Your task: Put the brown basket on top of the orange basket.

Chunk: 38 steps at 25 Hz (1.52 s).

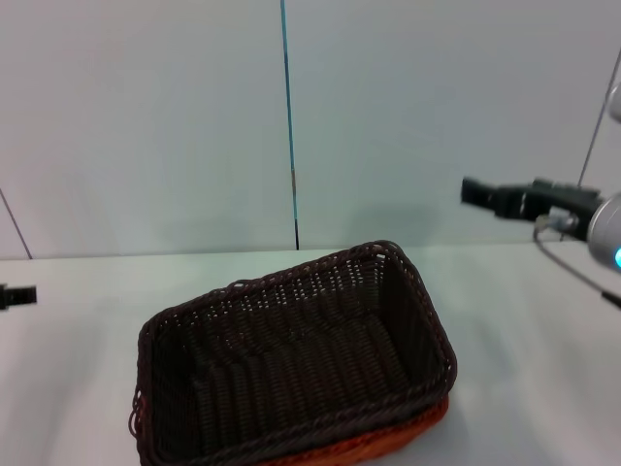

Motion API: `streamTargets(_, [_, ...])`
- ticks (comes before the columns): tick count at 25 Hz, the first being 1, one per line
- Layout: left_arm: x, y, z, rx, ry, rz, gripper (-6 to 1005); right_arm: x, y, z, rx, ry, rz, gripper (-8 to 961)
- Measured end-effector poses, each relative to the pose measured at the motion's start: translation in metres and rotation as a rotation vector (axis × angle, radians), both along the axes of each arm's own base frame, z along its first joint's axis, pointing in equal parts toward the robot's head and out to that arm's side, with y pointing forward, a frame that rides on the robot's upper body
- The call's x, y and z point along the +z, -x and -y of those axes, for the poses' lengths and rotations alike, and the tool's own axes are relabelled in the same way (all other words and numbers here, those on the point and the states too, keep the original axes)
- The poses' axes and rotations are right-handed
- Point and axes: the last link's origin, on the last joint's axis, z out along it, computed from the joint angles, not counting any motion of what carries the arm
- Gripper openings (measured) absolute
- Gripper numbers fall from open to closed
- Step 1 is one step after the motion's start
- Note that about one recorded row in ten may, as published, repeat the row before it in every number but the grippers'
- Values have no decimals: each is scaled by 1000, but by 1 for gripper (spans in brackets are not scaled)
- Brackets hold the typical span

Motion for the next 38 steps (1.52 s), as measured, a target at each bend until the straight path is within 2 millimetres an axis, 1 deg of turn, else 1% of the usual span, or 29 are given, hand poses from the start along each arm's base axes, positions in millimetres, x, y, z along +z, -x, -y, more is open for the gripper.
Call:
streamTargets(4, [-3,-8,-3,-47,-101,18,921,14,-8,-11,38,-82,5,921])
streamTargets(6, [-5,-13,-3,-69,-151,20,921,22,-19,-19,38,-123,7,911])
streamTargets(7, [-6,-15,-3,-81,-178,20,921,22,-19,-19,38,-123,7,907])
streamTargets(10, [-7,-18,-3,-110,-241,27,921,27,-27,-28,83,-189,-9,892])
streamTargets(12, [-8,-19,-4,-122,-270,53,921,29,-31,-31,122,-234,-21,882])
streamTargets(15, [-7,-16,-4,-127,-328,92,921,33,-44,-37,164,-299,-31,868])
streamTargets(16, [-6,-15,-3,-130,-350,102,921,36,-52,-39,188,-338,-32,863])
streamTargets(17, [-6,-14,-3,-133,-373,107,921,36,-52,-39,188,-338,-32,858])
streamTargets(18, [-5,-13,-2,-136,-394,110,921,38,-57,-40,198,-354,-31,853])
streamTargets(23, [-10,-13,3,-176,-474,85,921,40,-86,-34,214,-416,-24,613])
streamTargets(25, [-14,-15,5,-191,-485,75,921,42,-97,-29,194,-424,-15,543])
streamTargets(26, [-16,-15,7,-199,-497,67,921,49,-109,-23,159,-417,7,509])
streamTargets(27, [-16,-15,7,-199,-497,67,921,49,-109,-23,159,-417,7,474])
streamTargets(29, [-17,-13,8,-195,-500,63,921,53,-120,-15,126,-410,25,404])
streamTargets(30, [-18,-11,9,-193,-502,61,921,55,-126,-9,109,-412,30,426])
streamTargets(31, [-20,-10,10,-190,-504,58,921,58,-140,0,76,-419,38,449])
streamTargets(32, [-22,-8,11,-191,-507,52,921,58,-140,0,76,-419,38,471])
streamTargets(35, [-27,-9,15,-213,-529,24,921,61,-157,11,40,-435,47,538])
streamTargets(38, [-31,-11,19,-240,-556,1,921,64,-170,19,33,-464,49,606])
